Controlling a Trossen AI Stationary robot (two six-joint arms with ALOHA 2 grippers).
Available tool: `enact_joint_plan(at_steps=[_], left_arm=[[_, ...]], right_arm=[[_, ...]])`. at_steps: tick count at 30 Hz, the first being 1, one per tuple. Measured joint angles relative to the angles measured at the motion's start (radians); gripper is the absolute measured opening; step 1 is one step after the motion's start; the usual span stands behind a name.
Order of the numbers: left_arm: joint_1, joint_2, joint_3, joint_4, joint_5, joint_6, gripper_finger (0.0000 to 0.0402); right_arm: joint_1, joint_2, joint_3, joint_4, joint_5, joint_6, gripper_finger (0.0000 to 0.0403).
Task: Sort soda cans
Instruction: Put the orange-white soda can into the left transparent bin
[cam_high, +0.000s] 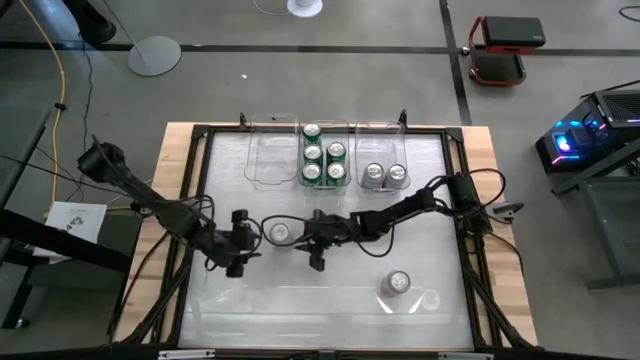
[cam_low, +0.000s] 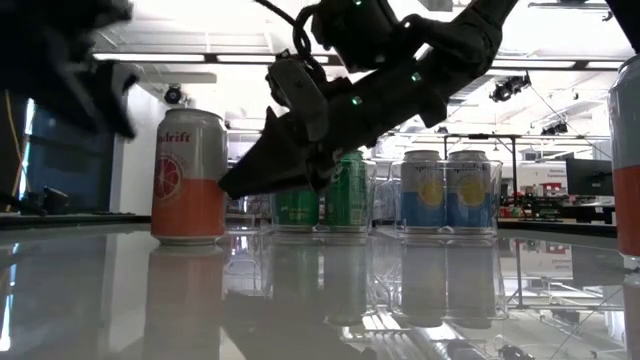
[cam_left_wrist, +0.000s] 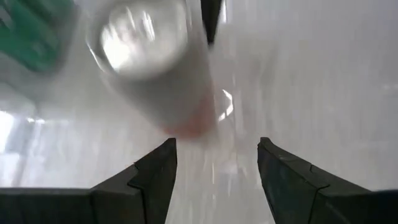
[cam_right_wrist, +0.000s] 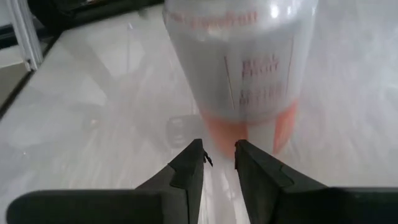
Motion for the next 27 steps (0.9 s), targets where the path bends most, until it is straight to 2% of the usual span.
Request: enact_joint_plan(at_steps=[2, 5, 10, 14, 20, 24, 27], left_arm=[[0.008, -0.001, 0.044, -0.001, -0.025, 0.025, 0.0202], [0.042, 0.0, 0.094, 0.011, -0.019, 0.143, 0.0205], [0.146, 0.0, 0.146, 0.026, 0.062, 0.274, 0.0236], [0.236, 0.016, 0.146, 0.085, 0.189, 0.367, 0.0275], [0.336, 0.065, 0.146, 0.124, 0.282, 0.474, 0.0332], [0.372, 0.12, 0.146, 0.116, 0.337, 0.519, 0.0344], [0.386, 0.158, 0.146, 0.121, 0.339, 0.531, 0.0345]], right_arm=[[0.009, 0.0, 0.0, -0.031, 0.001, 0.013, 0.0087], [0.031, 0.0, 0.0, -0.075, -0.002, 0.018, 0.0087], [0.068, 0.0, 0.0, -0.097, 0.037, 0.036, 0.0087], [0.089, 0.0, 0.0, -0.095, 0.055, 0.043, 0.0087], [0.12, 0.0, 0.0, -0.087, 0.099, 0.079, 0.0087], [0.131, 0.0, 0.0, -0.082, 0.125, 0.079, 0.0087], [0.134, 0.0, 0.0, -0.081, 0.127, 0.079, 0.0087]])
